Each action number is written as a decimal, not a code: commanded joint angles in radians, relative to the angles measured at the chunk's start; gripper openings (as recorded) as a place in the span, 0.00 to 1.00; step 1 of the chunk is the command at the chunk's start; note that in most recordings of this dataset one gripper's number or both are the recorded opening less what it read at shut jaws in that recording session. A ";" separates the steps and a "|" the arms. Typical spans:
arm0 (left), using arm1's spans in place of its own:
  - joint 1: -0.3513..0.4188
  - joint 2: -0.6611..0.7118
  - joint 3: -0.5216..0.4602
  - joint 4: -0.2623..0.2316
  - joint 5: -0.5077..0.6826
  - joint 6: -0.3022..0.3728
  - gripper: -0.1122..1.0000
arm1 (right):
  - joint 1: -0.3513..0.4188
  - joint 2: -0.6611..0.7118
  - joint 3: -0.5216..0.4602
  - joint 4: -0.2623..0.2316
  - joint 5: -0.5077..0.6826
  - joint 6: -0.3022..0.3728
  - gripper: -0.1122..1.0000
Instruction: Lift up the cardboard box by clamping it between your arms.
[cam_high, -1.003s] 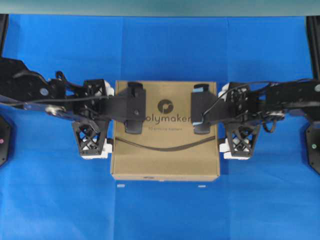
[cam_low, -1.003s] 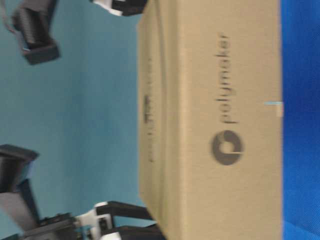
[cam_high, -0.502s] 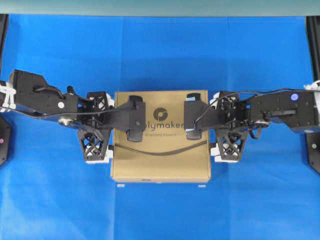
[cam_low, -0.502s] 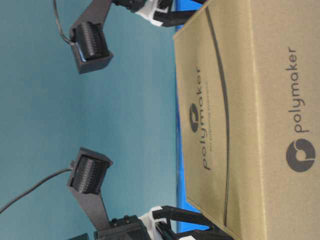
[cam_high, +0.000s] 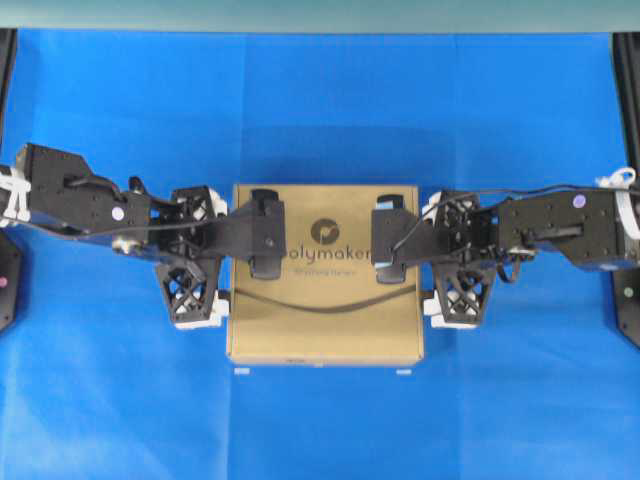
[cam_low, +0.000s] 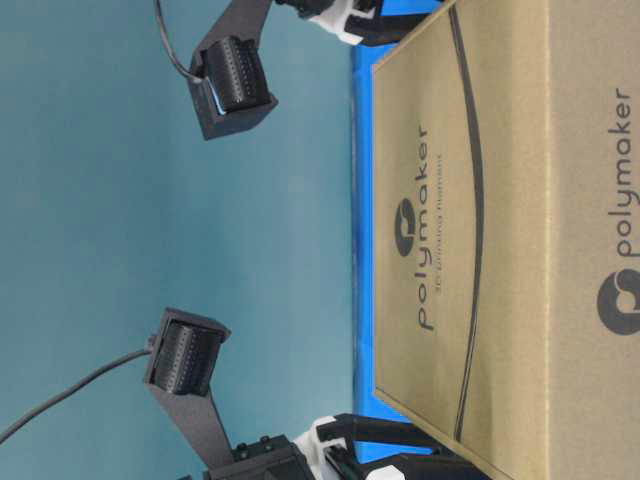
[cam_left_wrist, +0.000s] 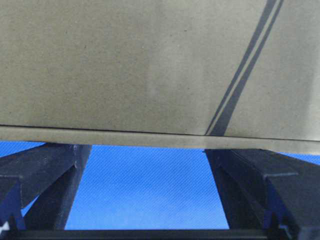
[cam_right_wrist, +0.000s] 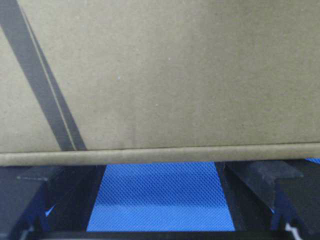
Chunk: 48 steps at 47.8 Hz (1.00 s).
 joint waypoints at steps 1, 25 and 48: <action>0.015 0.008 -0.014 -0.003 -0.043 -0.038 0.89 | 0.000 -0.005 -0.014 0.008 -0.044 0.035 0.99; 0.015 -0.078 0.095 -0.003 -0.080 -0.026 0.89 | -0.002 -0.086 0.097 0.009 -0.107 0.037 0.99; 0.012 -0.295 0.232 -0.003 -0.081 -0.021 0.89 | -0.017 -0.351 0.272 0.026 -0.121 0.078 0.99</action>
